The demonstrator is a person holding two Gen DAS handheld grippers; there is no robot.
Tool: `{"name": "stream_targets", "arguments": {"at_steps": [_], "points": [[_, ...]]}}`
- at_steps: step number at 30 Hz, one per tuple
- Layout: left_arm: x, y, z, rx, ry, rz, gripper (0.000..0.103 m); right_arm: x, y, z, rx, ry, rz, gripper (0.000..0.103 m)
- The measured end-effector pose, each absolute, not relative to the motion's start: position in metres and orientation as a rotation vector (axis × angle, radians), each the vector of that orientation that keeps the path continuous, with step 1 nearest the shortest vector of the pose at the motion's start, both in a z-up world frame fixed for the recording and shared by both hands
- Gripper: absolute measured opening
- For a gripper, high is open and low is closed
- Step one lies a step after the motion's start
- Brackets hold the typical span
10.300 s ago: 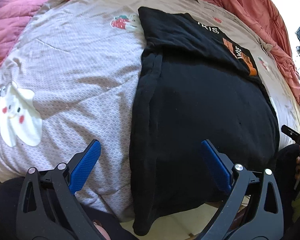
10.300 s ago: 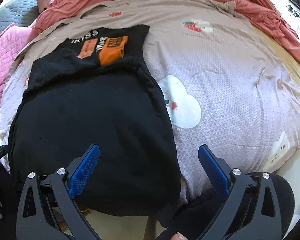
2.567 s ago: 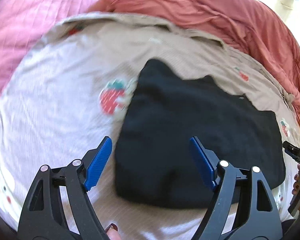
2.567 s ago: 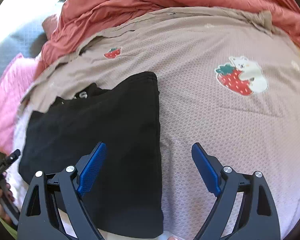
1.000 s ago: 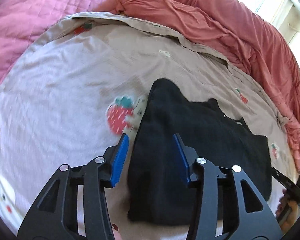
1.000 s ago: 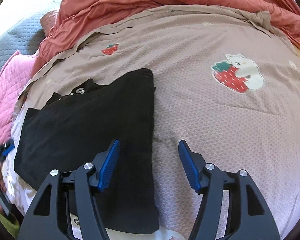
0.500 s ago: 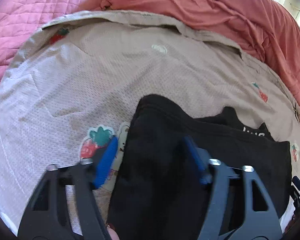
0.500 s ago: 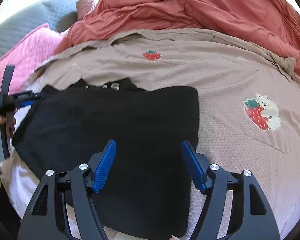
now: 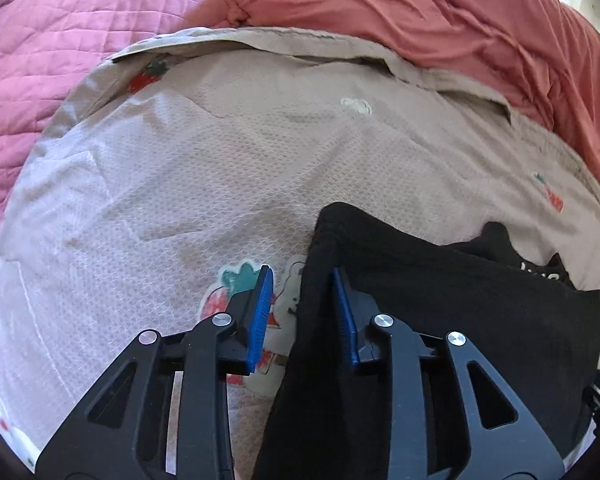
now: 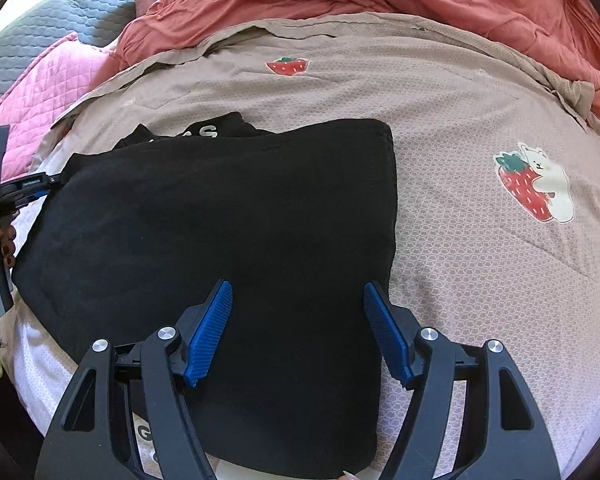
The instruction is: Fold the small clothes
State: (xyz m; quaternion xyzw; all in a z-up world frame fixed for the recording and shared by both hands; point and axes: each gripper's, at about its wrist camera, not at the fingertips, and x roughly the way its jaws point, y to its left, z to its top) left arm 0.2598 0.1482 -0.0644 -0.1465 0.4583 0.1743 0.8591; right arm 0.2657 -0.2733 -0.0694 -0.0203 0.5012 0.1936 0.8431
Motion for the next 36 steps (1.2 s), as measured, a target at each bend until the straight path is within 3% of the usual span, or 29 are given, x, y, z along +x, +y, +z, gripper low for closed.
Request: {"name": "stream_targets", "arguments": {"at_steps": [3,14,21,30,31,32,36], "points": [[0.249,0.154,-0.063,-0.292,0.962,0.384,0.031,0.266,-0.275,-0.068,-0.032,1.061,0.408,0.067],[0.187,0.129,-0.03,-0.307,0.908,0.399,0.032,0.264,-0.279,-0.057,0.001,1.044,0.413,0.067],[0.164,0.08,-0.019,-0.177,0.922,0.316,0.053,0.253,-0.264,-0.049,-0.032,1.005,0.474,0.067],[0.149,0.063,-0.033,-0.129,0.987,0.255,0.059,0.227,-0.239,-0.05,-0.135,0.997,0.54,0.067],[0.148,0.062,-0.036,-0.122,0.993,0.252,0.059,0.224,-0.238,-0.051,-0.146,0.997,0.539,0.069],[0.148,0.061,-0.038,-0.119,0.999,0.246,0.059,0.222,-0.238,-0.052,-0.154,0.998,0.532,0.08],[0.147,0.063,-0.048,-0.112,1.025,0.233,0.06,0.22,-0.24,-0.062,-0.163,1.032,0.486,0.082]]}}
